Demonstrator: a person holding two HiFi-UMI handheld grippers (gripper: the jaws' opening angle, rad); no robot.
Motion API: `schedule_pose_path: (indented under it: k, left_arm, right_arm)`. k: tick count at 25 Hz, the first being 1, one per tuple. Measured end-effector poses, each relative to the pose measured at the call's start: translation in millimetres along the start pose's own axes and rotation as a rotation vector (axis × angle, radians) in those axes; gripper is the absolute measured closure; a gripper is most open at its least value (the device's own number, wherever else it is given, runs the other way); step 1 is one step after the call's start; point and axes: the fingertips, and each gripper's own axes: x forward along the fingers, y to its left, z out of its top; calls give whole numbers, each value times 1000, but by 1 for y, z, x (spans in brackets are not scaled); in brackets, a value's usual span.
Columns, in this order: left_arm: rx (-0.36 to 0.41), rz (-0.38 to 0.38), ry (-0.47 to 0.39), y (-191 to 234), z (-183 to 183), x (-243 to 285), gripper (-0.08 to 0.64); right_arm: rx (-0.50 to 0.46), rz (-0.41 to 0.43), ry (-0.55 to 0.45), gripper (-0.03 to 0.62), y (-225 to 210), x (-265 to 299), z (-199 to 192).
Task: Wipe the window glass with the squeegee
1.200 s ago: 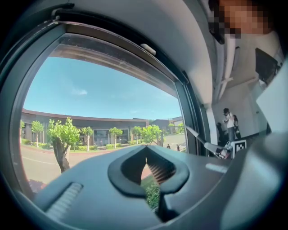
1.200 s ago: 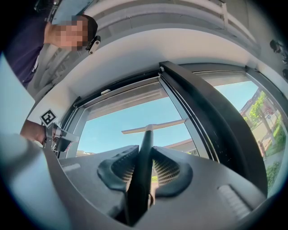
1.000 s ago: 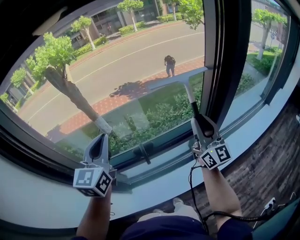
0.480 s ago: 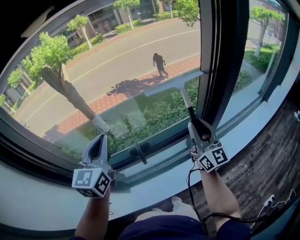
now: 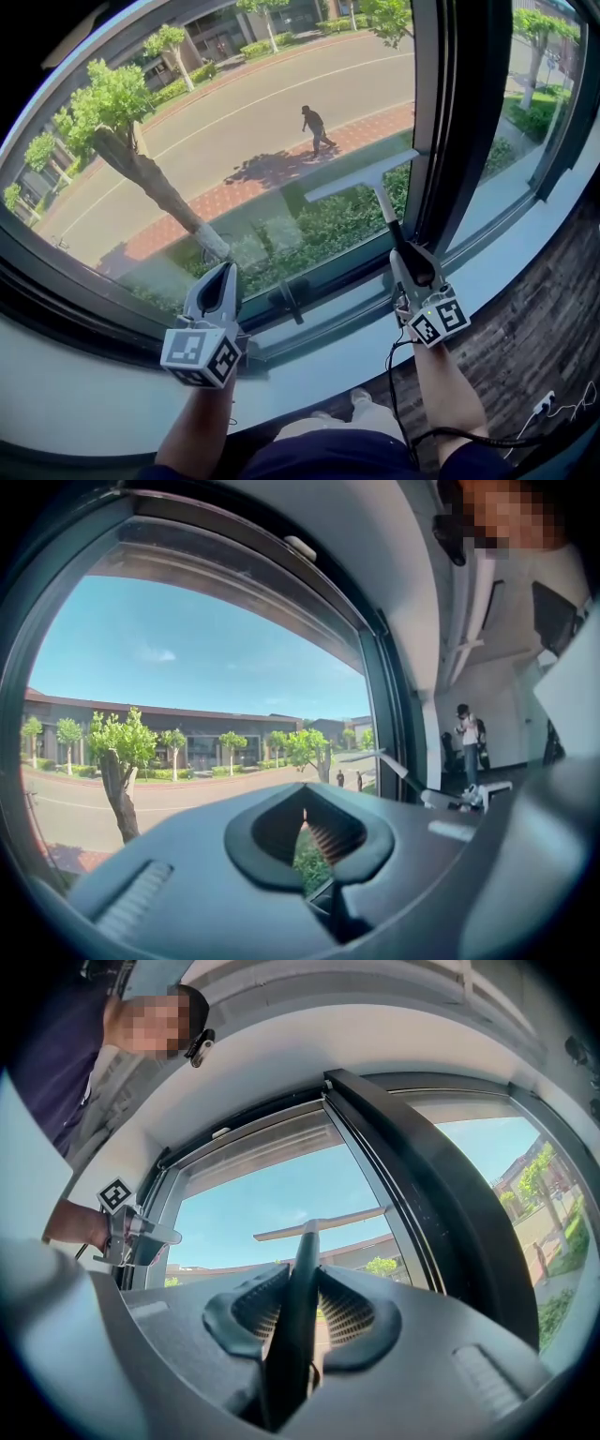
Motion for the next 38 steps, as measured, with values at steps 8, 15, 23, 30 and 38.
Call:
schedule_pose_path:
  k: [8,15,23,30,38]
  left_arm:
    - [2,-9,37,-1,-10,3,555]
    - [-4,-17,28,-6,-1,8,555]
    - [0,-27,49,-10,-12,8,555]
    - [-9,-14,69,-8,-24,10,555]
    - [10,18,86,2,-37,10,555]
  right_arm:
    - [16,-10,27,489,-1,-9,-15]
    - [31,-21,51,489,-3,-17,-30]
    - [44,-27,90,489,-4,-28,-52]
    - [68,-39,113,489,-4,-38,-73]
    - [82,-51,127,489,-6,-43,-79]
